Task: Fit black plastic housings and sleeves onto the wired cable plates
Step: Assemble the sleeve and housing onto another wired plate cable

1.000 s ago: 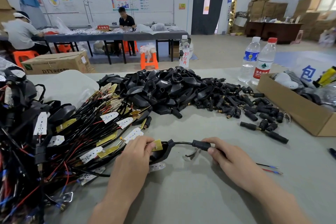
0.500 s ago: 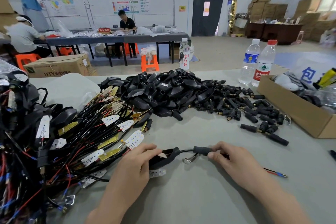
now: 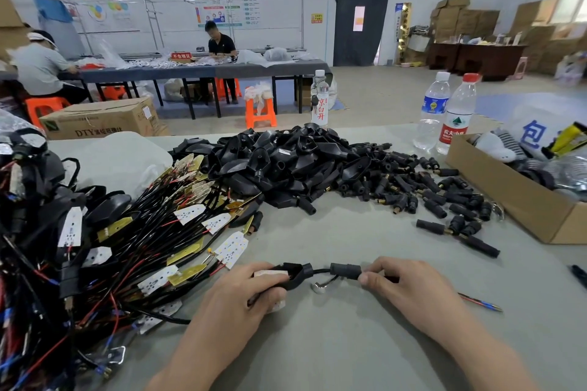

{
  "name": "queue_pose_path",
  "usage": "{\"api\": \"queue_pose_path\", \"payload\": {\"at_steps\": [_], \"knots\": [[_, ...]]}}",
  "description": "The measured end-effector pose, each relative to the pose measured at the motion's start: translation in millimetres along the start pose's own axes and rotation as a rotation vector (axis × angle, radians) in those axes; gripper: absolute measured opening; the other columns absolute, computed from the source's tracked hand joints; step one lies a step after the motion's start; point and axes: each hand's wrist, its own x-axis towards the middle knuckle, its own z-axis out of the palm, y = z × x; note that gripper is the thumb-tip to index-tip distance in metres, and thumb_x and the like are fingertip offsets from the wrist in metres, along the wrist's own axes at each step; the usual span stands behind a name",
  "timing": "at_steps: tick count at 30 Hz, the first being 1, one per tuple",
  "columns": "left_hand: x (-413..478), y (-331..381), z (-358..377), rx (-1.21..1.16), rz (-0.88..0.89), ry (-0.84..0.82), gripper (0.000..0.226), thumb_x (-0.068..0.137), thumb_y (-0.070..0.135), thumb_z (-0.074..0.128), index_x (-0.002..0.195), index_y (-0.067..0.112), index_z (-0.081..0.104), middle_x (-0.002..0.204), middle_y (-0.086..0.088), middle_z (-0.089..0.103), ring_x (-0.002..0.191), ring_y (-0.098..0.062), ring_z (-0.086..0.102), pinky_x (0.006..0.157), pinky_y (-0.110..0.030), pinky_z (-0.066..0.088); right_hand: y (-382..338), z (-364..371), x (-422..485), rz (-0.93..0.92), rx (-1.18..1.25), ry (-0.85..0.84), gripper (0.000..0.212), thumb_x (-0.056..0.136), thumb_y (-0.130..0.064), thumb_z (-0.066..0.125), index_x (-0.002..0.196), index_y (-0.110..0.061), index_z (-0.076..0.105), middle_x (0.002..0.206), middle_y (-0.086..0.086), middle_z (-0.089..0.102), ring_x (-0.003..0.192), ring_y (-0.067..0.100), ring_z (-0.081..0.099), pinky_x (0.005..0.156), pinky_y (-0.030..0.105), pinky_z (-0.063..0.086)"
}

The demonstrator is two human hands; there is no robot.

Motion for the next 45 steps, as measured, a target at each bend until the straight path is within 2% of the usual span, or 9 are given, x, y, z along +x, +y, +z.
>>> {"api": "queue_pose_path", "payload": {"at_steps": [5, 9, 13, 19, 31, 35, 39, 42, 45], "knots": [[0.4, 3.6, 0.2, -0.076, 0.022, 0.039, 0.026, 0.091, 0.044, 0.056, 0.113, 0.047, 0.069, 0.123, 0.031, 0.056, 0.108, -0.001, 0.059, 0.089, -0.025, 0.047, -2.2, 2.6, 2.4, -0.134, 0.085, 0.045, 0.017, 0.094, -0.036, 0.063, 0.087, -0.049, 0.054, 0.092, -0.028, 0.06, 0.092, -0.011, 0.05, 0.079, 0.006, 0.035], [0.6, 5.6, 2.7, -0.083, 0.043, 0.025, 0.026, 0.092, 0.045, 0.055, 0.114, 0.048, 0.068, 0.124, 0.031, 0.056, 0.11, 0.0, 0.058, 0.09, -0.027, 0.047, -2.6, 6.8, 1.1, -0.183, 0.073, 0.067, 0.014, 0.096, -0.029, 0.062, 0.101, -0.042, 0.062, 0.093, -0.034, 0.057, 0.097, -0.016, 0.047, 0.082, 0.003, 0.033], [2.2, 7.1, 5.5, -0.055, 0.043, 0.029, 0.026, 0.094, 0.044, 0.055, 0.114, 0.044, 0.071, 0.126, 0.027, 0.057, 0.112, -0.001, 0.057, 0.093, -0.032, 0.047, -8.7, 11.2, 1.3, -0.197, 0.157, 0.084, 0.02, 0.096, -0.023, 0.062, 0.096, -0.043, 0.061, 0.091, -0.033, 0.061, 0.1, -0.013, 0.049, 0.082, 0.003, 0.035], [3.3, 9.2, 4.5, -0.058, 0.047, 0.046, 0.029, 0.093, 0.048, 0.053, 0.115, 0.044, 0.071, 0.128, 0.023, 0.058, 0.117, -0.005, 0.055, 0.096, -0.032, 0.045, -11.6, 14.3, 1.8, -0.183, 0.244, 0.143, 0.023, 0.097, -0.023, 0.06, 0.094, -0.046, 0.06, 0.098, -0.042, 0.057, 0.096, -0.011, 0.052, 0.076, 0.003, 0.034], [4.1, 13.6, 7.1, -0.024, 0.061, 0.067, 0.026, 0.092, 0.039, 0.057, 0.11, 0.039, 0.075, 0.131, 0.024, 0.057, 0.114, -0.005, 0.055, 0.096, -0.033, 0.045, -10.9, 12.5, 2.7, -0.158, 0.325, 0.191, 0.019, 0.098, -0.036, 0.056, 0.083, -0.042, 0.065, 0.08, -0.028, 0.067, 0.079, -0.002, 0.06, 0.066, 0.01, 0.039], [3.9, 13.7, 6.9, -0.088, 0.049, 0.1, 0.024, 0.093, 0.039, 0.056, 0.11, 0.041, 0.073, 0.129, 0.032, 0.053, 0.116, -0.004, 0.054, 0.095, -0.031, 0.046, -13.3, 14.7, 1.9, -0.143, 0.398, 0.106, 0.009, 0.091, -0.041, 0.065, 0.098, -0.042, 0.07, 0.097, -0.034, 0.067, 0.096, -0.012, 0.06, 0.077, 0.005, 0.041], [3.8, 14.5, 6.6, -0.08, 0.07, 0.096, 0.023, 0.095, 0.035, 0.055, 0.109, 0.04, 0.073, 0.124, 0.026, 0.058, 0.114, -0.008, 0.057, 0.094, -0.022, 0.044, -14.3, 16.4, 3.3, -0.153, 0.353, 0.085, 0.017, 0.092, -0.034, 0.067, 0.107, -0.039, 0.07, 0.103, -0.025, 0.066, 0.104, -0.006, 0.058, 0.089, 0.017, 0.045], [3.9, 16.6, 6.9, -0.099, 0.066, 0.095, 0.023, 0.095, 0.032, 0.056, 0.108, 0.036, 0.074, 0.122, 0.022, 0.061, 0.112, -0.012, 0.058, 0.085, -0.004, 0.039, -15.1, 16.3, 2.9, -0.156, 0.351, 0.093, 0.018, 0.091, -0.03, 0.068, 0.105, -0.043, 0.068, 0.104, -0.025, 0.062, 0.105, -0.005, 0.057, 0.09, 0.015, 0.041], [3.8, 16.3, 7.9, -0.123, 0.077, 0.1, 0.022, 0.095, 0.034, 0.057, 0.108, 0.035, 0.075, 0.121, 0.022, 0.061, 0.113, -0.011, 0.057, 0.084, -0.009, 0.044, -16.6, 16.5, 2.2, -0.167, 0.395, 0.118, 0.019, 0.089, -0.025, 0.071, 0.099, -0.041, 0.069, 0.104, -0.025, 0.062, 0.105, -0.002, 0.058, 0.09, 0.017, 0.041]]}}
